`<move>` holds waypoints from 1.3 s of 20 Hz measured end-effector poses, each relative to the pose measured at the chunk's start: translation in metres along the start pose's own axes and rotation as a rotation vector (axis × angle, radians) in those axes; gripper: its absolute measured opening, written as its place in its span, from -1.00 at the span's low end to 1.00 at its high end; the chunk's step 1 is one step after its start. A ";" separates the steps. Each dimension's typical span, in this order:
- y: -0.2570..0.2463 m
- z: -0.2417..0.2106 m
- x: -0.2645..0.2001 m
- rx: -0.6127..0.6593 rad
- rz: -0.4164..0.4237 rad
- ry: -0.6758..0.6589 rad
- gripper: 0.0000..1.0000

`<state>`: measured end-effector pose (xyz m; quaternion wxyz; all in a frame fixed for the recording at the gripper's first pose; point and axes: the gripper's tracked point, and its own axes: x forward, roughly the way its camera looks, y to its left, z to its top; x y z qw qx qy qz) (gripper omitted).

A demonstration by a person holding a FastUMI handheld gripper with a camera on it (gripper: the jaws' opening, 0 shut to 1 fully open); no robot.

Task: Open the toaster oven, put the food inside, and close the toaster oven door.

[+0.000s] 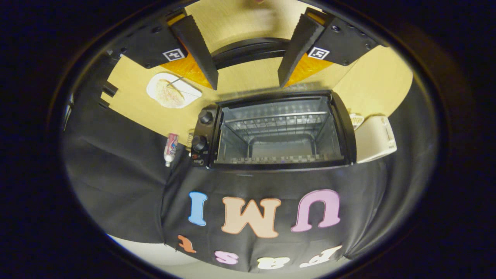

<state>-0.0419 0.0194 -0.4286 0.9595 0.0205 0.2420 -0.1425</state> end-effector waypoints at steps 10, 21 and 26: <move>0.010 -0.032 0.019 0.094 0.040 0.068 0.93; -0.028 -0.015 0.020 0.054 -0.030 0.030 0.98; -0.101 0.012 0.039 0.125 -0.122 0.021 0.98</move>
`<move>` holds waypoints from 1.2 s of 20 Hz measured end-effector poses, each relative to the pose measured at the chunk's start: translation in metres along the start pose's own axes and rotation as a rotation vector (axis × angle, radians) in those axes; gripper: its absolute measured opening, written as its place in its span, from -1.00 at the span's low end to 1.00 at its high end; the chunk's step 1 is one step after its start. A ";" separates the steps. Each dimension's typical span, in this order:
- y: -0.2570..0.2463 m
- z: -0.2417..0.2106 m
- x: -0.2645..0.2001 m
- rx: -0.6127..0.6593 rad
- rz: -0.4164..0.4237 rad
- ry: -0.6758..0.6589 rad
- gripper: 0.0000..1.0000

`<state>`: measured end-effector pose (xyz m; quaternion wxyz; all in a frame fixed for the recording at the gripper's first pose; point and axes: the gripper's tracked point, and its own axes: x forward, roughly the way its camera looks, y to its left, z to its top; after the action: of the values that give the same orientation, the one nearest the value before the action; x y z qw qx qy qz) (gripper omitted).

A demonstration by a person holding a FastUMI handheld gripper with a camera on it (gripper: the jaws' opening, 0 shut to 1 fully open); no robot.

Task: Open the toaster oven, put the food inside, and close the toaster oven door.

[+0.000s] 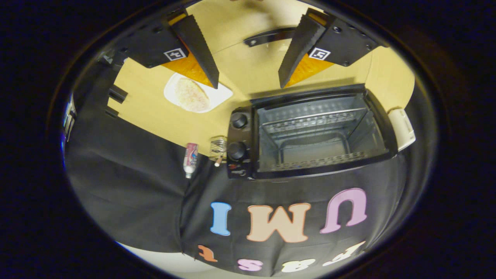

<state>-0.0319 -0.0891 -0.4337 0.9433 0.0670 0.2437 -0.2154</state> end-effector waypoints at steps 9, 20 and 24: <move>-0.091 0.002 0.076 0.046 -0.106 0.150 0.96; -0.101 -0.031 0.120 0.026 -0.023 0.277 0.93; -0.099 -0.039 0.125 0.036 -0.030 0.295 0.72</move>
<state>0.0066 -0.2155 -0.5313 0.8924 0.1112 0.3769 -0.2217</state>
